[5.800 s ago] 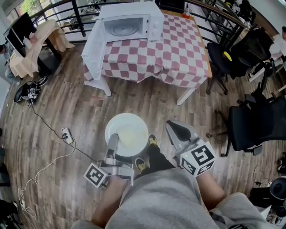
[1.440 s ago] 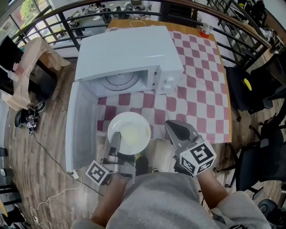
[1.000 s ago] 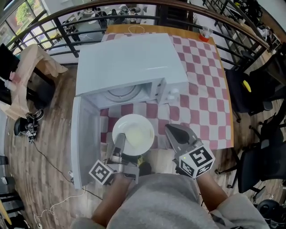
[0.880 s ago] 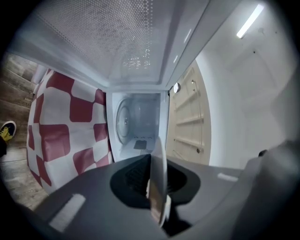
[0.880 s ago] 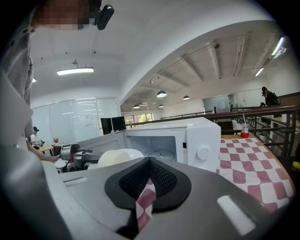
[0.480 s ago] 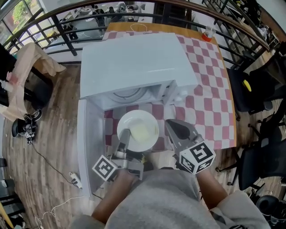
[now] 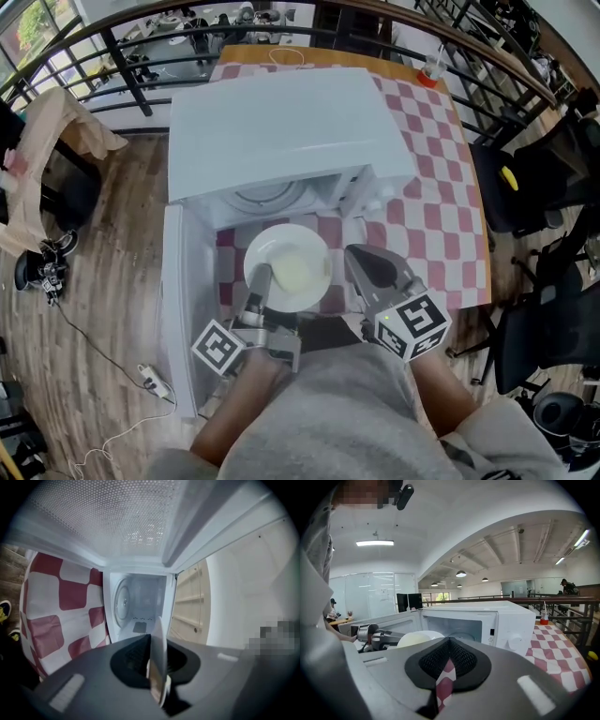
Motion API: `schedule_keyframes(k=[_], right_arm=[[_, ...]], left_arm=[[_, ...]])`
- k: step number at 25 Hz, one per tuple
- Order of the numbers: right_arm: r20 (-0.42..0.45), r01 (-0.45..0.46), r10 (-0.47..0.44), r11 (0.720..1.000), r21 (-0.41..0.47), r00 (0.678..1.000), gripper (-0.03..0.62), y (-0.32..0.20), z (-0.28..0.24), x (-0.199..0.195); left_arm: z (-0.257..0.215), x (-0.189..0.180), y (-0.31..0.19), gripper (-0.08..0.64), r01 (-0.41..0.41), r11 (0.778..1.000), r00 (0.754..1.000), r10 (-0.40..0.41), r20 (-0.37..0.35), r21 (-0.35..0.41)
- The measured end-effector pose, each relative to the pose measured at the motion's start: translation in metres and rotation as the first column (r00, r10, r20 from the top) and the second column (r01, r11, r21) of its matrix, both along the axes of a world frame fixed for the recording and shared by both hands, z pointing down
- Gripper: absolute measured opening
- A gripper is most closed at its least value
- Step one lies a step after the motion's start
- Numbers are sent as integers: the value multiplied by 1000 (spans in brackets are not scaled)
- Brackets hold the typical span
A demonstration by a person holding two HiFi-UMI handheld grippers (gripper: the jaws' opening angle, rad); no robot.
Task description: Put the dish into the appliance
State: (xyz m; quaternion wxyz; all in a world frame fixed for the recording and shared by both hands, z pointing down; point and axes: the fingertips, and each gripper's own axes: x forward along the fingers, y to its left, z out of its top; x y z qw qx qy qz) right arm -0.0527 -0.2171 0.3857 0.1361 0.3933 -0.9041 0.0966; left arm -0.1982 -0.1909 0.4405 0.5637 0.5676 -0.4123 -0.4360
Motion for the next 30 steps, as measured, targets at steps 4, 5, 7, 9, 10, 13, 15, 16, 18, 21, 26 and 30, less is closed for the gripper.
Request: schedule_keyframes(k=[4,5,7,9,10,13,15,16,18,21,26,30], right_arm=[[-4,3,-3,1000,14,1000,-5,-4,-4,-2],[-4,5,-5,1000,15,1000,-5,-5,-4,-3],[-4,7,-7,1000,16,1000,-5,-8,-3,-4],[-2,8,-8,1000,17,1000,-5,-14,-3,-5],[1,8,-8,1000,17,1000,-5,-17,-2,-5],[7,15,-15,1000,15,1000,-5,-26,-1,-6],[10,21,-21,1000,10,1000,-5,-32,2,-7],[11,24,-24,1000,6,1000,-5,-35,3,-8],[12,31,-31,1000,-4,999,-5,-42,7,-10],[11,44,-44,999,-19,999,-5,-54,13,-15],[25,63,-62,997,-53,998,-4,-74,25,-27],[28,81,-79,994,-79,996,-5,-87,37,-37]], left_arm=[[-2,0,-4,32,7,1000,1000,-7,-11,5],[-2,0,-4,32,10,1000,1000,-10,-14,4],[0,-1,-7,32,14,1000,1000,-14,-10,0],[3,-2,-11,32,17,1000,1000,-17,-4,-5],[4,-2,-15,32,19,1000,1000,-19,-2,-7],[6,-2,-24,32,24,1000,1000,-24,0,-8],[7,-3,-30,32,29,1000,1000,-29,1,-10],[9,-3,-33,32,32,999,999,-32,3,-13],[13,-6,-41,32,41,999,999,-40,10,-18],[20,-12,-53,32,60,998,998,-60,14,-36],[37,-28,-74,32,109,992,994,-108,31,-58],[59,-45,-94,32,162,983,987,-161,28,-86]])
